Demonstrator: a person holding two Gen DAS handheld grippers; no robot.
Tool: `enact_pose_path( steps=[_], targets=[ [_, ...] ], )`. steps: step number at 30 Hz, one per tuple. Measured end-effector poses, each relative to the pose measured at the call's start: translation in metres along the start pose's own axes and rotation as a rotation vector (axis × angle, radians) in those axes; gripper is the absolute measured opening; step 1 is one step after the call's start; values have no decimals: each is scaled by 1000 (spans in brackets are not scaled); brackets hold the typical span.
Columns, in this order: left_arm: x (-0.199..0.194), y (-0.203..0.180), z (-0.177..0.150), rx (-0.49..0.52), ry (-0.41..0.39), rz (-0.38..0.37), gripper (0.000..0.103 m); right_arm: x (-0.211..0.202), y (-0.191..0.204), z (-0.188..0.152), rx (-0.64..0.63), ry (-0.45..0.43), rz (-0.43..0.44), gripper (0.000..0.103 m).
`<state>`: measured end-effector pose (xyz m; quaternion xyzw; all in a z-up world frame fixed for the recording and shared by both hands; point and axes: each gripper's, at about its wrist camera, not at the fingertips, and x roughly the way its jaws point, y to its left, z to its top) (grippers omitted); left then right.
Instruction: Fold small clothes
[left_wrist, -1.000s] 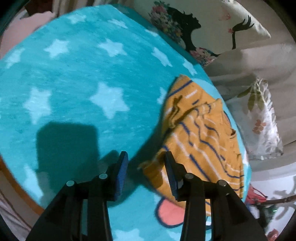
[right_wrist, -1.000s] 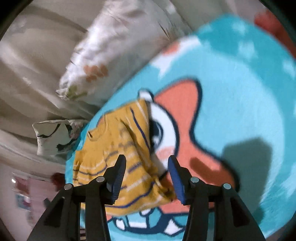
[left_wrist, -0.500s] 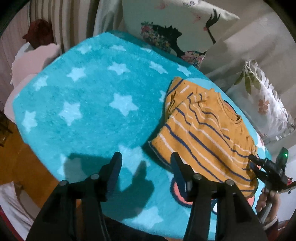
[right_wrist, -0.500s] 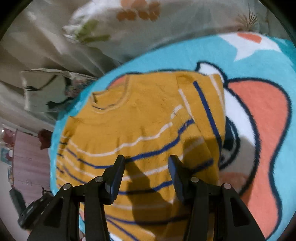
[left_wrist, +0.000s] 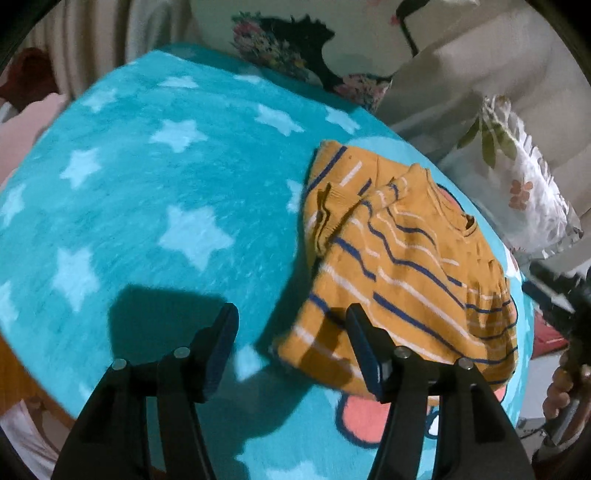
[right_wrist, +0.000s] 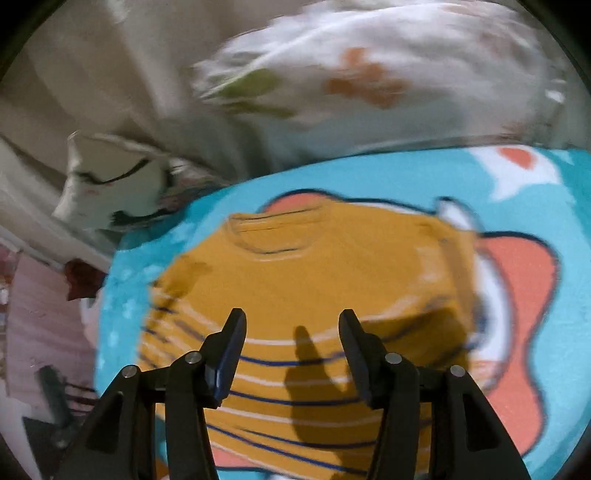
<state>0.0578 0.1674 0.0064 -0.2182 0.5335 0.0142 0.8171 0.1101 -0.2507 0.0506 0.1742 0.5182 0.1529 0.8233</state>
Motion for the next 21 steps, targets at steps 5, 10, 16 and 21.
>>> enact_pose_path(
  steps=[5,10,16,21],
  targets=[
    [21,18,10,23,107,-73,27,55,80,-4,-27,115,139,57],
    [4,32,15,82,94,-76,28,127,144,-15,-51,232,159,57],
    [-16,65,19,50,72,-62,40,182,190,-26,-153,269,12,61],
    [-21,98,21,-13,74,-51,42,205,224,-40,-294,253,-136,77]
  ],
)
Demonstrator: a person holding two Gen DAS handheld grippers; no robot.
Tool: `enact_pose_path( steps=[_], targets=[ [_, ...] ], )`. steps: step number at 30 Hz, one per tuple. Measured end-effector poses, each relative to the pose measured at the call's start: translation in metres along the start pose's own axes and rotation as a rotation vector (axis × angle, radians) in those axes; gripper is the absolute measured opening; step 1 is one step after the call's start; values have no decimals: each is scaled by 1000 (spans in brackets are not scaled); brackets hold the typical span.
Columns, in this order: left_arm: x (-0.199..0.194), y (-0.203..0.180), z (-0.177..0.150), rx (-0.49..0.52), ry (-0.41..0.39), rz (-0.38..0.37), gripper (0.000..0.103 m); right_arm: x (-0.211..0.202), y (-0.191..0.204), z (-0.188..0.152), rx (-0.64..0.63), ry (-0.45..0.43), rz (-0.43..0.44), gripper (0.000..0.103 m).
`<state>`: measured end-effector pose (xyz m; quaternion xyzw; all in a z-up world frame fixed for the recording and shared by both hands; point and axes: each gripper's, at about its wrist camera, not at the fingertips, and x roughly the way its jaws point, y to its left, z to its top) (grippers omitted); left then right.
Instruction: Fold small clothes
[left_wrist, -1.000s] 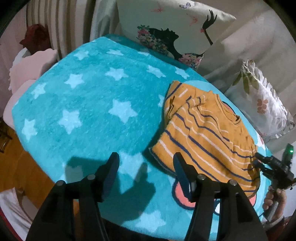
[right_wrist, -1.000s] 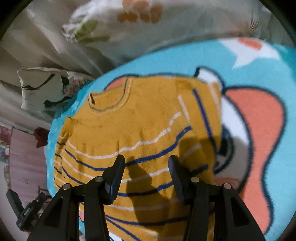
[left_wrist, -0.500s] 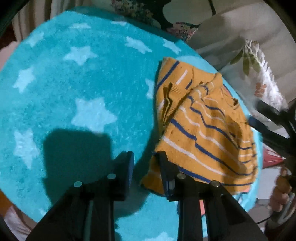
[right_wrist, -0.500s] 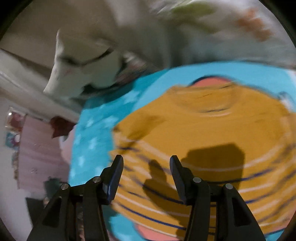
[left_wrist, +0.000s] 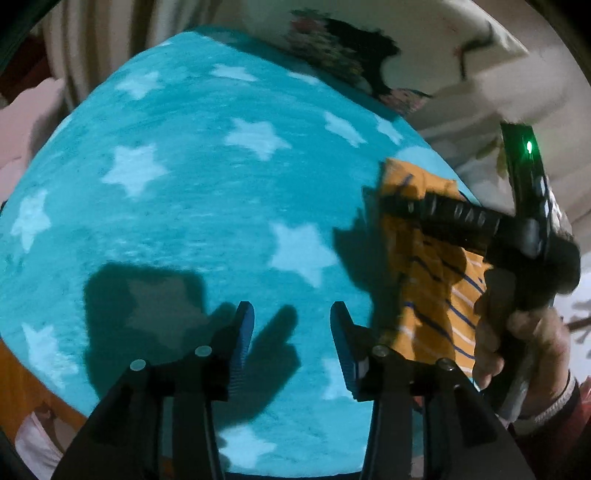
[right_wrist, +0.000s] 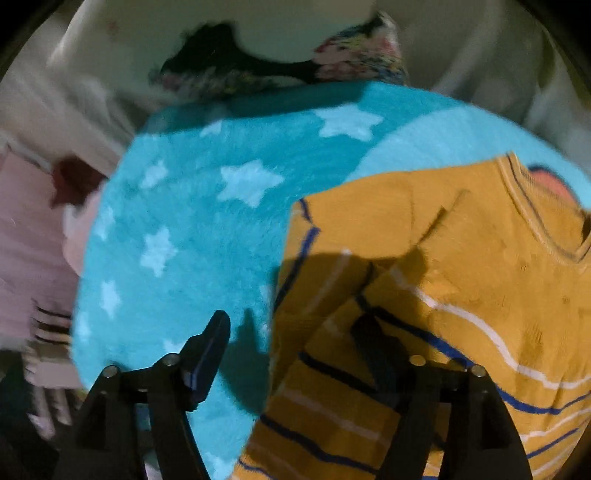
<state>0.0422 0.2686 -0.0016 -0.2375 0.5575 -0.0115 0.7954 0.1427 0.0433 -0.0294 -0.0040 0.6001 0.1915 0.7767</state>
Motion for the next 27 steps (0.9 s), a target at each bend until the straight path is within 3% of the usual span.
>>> enact_pose_path(
  steps=[5,7,9,13,15,20,24,27],
  targets=[
    [4,17,3,-43,13,-5,43,9,20,-7,-87,-22,-175,76],
    [7,17,4,-43,19,-8,43,10,23,-11,-103,-38,-237,67],
    [10,14,3,-38,29,-17,44,9,24,-15,-121,-50,-293,50],
    [18,2,0,-22,47,-21,45,5,23,-19,-156,-67,-324,30],
    [20,-8,-2,-14,45,-12,45,-1,25,-19,-166,-77,-299,20],
    [13,-37,-10,-1,7,32,46,-34,-6,-17,-88,-113,-104,16],
    [5,-64,-21,-20,-18,63,49,-86,-60,-24,28,-187,78,16],
    [3,-96,-34,1,-34,91,51,-125,-109,-40,101,-247,157,16]
  ],
)
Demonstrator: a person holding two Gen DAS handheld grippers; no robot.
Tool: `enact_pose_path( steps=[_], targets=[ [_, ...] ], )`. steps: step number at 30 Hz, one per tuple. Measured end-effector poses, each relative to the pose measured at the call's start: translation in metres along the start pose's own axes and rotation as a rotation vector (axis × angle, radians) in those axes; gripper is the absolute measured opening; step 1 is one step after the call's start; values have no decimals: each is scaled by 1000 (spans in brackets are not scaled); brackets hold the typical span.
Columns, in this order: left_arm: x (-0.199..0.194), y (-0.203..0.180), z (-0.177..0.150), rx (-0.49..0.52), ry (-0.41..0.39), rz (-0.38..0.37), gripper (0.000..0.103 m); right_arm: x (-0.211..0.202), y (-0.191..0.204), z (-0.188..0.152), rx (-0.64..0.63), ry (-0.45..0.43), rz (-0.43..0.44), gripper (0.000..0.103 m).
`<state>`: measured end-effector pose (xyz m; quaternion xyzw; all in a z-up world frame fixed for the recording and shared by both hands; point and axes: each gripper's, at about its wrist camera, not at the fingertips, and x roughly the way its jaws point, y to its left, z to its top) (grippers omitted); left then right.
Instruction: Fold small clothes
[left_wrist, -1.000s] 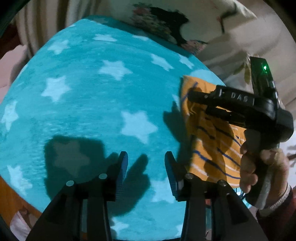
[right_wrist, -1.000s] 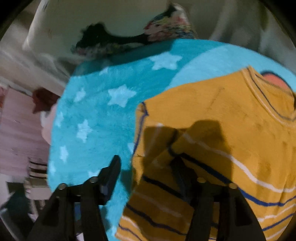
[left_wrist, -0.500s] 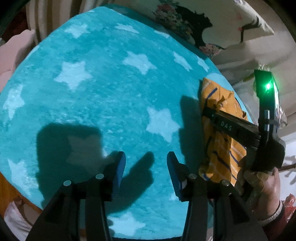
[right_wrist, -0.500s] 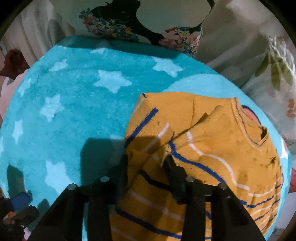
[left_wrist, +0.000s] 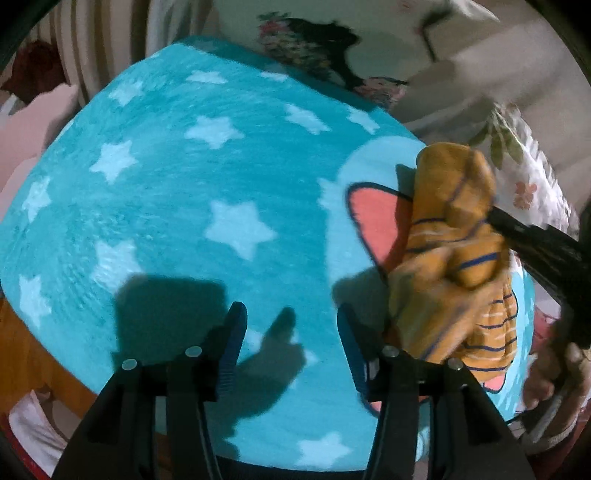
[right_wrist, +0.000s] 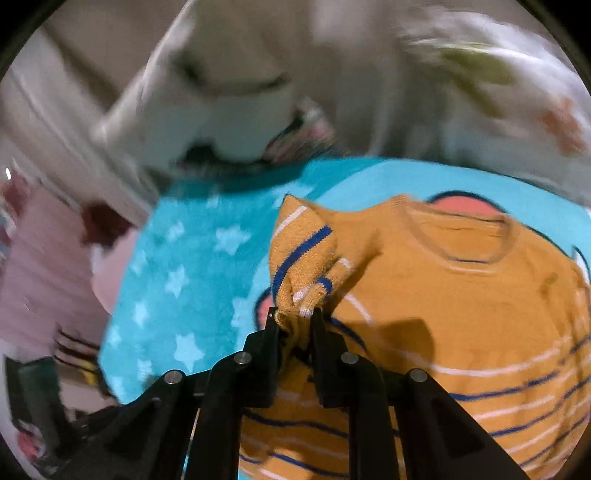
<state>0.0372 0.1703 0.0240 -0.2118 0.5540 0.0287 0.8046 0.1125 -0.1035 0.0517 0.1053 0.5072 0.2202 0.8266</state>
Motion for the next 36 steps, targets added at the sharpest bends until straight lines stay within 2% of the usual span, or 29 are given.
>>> enact_pose_path(
  steps=[3,7,10,13,14,15,19,23,25,26,27,28,30,31,32,33,36],
  targets=[
    [1,-34,-15,26,4,5,51,-46,-65,-4,94,-57,41,15],
    [11,-81,-37,76,31,-18,52,-90,-155,-22,210,-115,2,15],
    [22,-117,-54,123,56,-32,52,-104,-215,-40,295,-113,-40,15],
    [31,-144,-69,168,79,-39,52,-102,-251,-58,350,-93,-43,15],
    [34,-152,-72,180,88,-40,52,-103,-258,-64,360,-90,-46,6],
    [37,-158,-75,189,96,-41,52,-104,-263,-68,361,-87,-62,5],
    [43,-172,-80,202,104,-43,52,-109,-271,-70,362,-96,-31,5],
    [43,-177,-83,196,99,-45,52,-127,-271,-70,370,-146,65,8],
    [44,-179,-84,189,99,-48,52,-129,-264,-67,361,-147,109,22],
    [45,-181,-84,188,97,-56,52,-125,-261,-65,360,-136,123,39],
    [45,-184,-84,191,95,-65,52,-119,-257,-62,357,-123,123,48],
    [44,-188,-84,198,91,-76,52,-108,-254,-58,347,-101,102,49],
    [40,-203,-84,241,71,-109,52,-90,-251,-49,328,-74,95,48],
    [38,-214,-84,275,54,-124,53,-83,-251,-47,326,-65,115,42],
    [37,-225,-84,308,39,-129,54,-75,-252,-44,323,-49,136,10],
    [38,-236,-84,337,29,-129,55,-70,-252,-41,311,-24,134,8],
    [47,-263,-85,373,45,-175,55,-85,-251,-32,256,-46,116,7]
  ],
)
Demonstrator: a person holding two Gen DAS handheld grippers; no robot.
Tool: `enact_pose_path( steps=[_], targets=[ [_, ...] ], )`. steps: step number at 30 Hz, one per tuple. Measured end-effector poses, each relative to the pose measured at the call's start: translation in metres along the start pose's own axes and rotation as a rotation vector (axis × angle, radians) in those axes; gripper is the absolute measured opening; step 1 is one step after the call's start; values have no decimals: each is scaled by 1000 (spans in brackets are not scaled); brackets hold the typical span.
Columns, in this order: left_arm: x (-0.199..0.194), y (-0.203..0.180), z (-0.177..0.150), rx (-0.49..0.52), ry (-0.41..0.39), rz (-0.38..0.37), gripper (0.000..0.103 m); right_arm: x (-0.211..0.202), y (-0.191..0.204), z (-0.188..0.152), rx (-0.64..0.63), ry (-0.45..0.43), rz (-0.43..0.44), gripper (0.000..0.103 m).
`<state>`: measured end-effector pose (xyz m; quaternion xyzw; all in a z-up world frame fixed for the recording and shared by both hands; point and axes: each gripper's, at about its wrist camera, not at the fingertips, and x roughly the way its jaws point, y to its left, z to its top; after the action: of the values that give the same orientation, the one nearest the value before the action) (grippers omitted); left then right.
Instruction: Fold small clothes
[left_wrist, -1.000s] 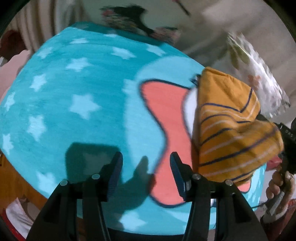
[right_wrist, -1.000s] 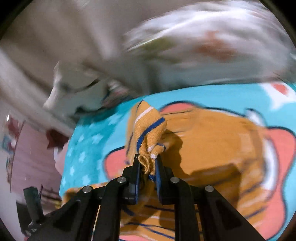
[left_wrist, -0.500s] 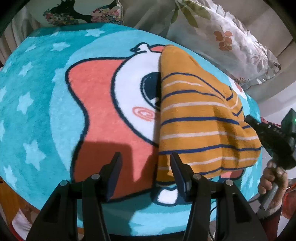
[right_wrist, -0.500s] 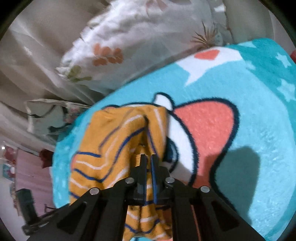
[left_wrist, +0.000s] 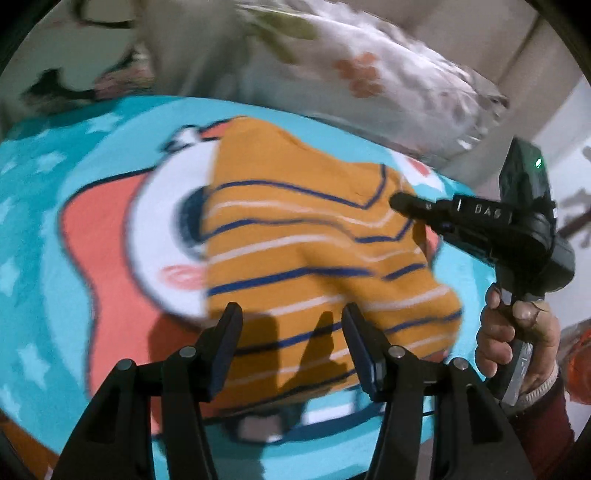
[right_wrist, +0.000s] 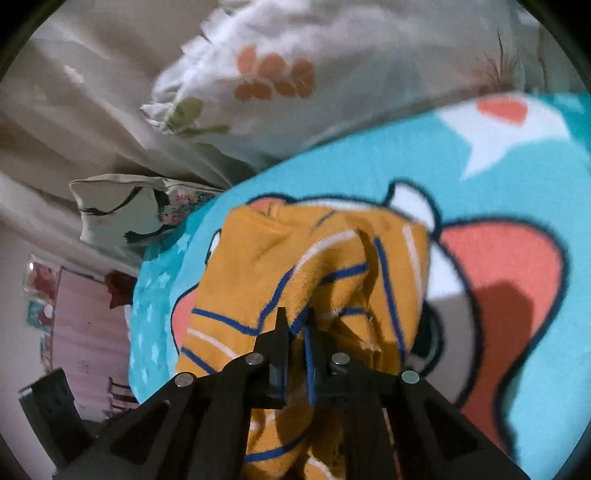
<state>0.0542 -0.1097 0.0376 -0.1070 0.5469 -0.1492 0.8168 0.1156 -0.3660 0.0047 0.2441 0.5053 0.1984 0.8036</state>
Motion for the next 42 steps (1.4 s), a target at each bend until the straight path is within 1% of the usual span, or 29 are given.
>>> enact_pose_path(
  steps=[3,5,7,9,10,11,12,13,15,18,20,21,23,25,26,27,30,31,32,33,34,35,36,37,38,39,40,42],
  targets=[
    [22,-25,2,56,38,-8,55,-26,-1,10,-36,-52,-42,7],
    [35,-37,-1,94,60,10,55,-33,-8,16,-39,-65,-86,7],
    [50,-51,-6,150,86,77,57,-23,-17,19,-35,-46,-134,7],
    [54,-59,-10,185,81,108,65,-2,-27,17,-19,11,-161,8],
    [55,-61,-11,196,80,113,67,7,-33,14,-1,35,-171,9],
    [54,-62,-12,204,79,120,67,9,-38,13,15,40,-163,12],
    [54,-62,-12,206,79,120,67,7,-42,11,39,33,-140,12],
    [52,-60,-11,199,79,113,67,1,-44,10,51,14,-128,12],
    [42,-51,-9,154,76,77,67,-15,-42,10,47,-21,-132,13],
    [26,-34,-10,71,66,33,67,-45,-27,10,2,-72,-164,13],
    [13,-22,-13,24,42,37,68,-64,-14,8,-18,-107,-141,13],
    [10,-18,-14,7,31,45,68,-72,-5,5,-27,-120,-111,13],
    [1,-3,-18,-38,16,74,68,-74,7,-4,-35,-111,-47,13],
    [-3,9,-20,-69,4,89,68,-59,17,-19,-41,-63,18,13],
    [-4,14,-21,-81,0,97,68,-53,17,-25,-43,-45,19,13],
    [-4,22,-22,-99,-2,105,68,-41,12,-34,-41,-20,-5,13],
    [-3,38,-21,-148,-22,102,68,-16,-15,-51,8,28,-133,13],
    [-3,45,-18,-157,-30,105,68,-13,-31,-58,48,38,-134,13],
    [-2,50,-15,-160,-35,108,68,-16,-39,-60,84,32,-106,14],
    [-2,57,-11,-164,-41,101,69,-23,-44,-60,112,30,-85,19],
    [0,63,-6,-170,-46,82,70,-28,-45,-59,111,24,-94,28],
    [2,67,-3,-175,-48,60,74,-37,-44,-56,94,-3,-124,41],
    [8,73,4,-184,-50,18,75,-45,-42,-51,71,-37,-131,51],
    [13,76,8,-188,-50,-13,76,-50,-42,-48,64,-56,-115,56],
    [21,79,13,-188,-45,-48,77,-51,-43,-44,72,-60,-86,64],
    [27,78,17,-183,-37,-72,77,-48,-45,-39,83,-56,-56,66],
    [38,77,21,-171,-17,-114,78,-40,-46,-34,82,-45,-21,67],
    [61,73,27,-152,37,-182,80,-19,-47,-28,89,-15,-5,67]
  ],
)
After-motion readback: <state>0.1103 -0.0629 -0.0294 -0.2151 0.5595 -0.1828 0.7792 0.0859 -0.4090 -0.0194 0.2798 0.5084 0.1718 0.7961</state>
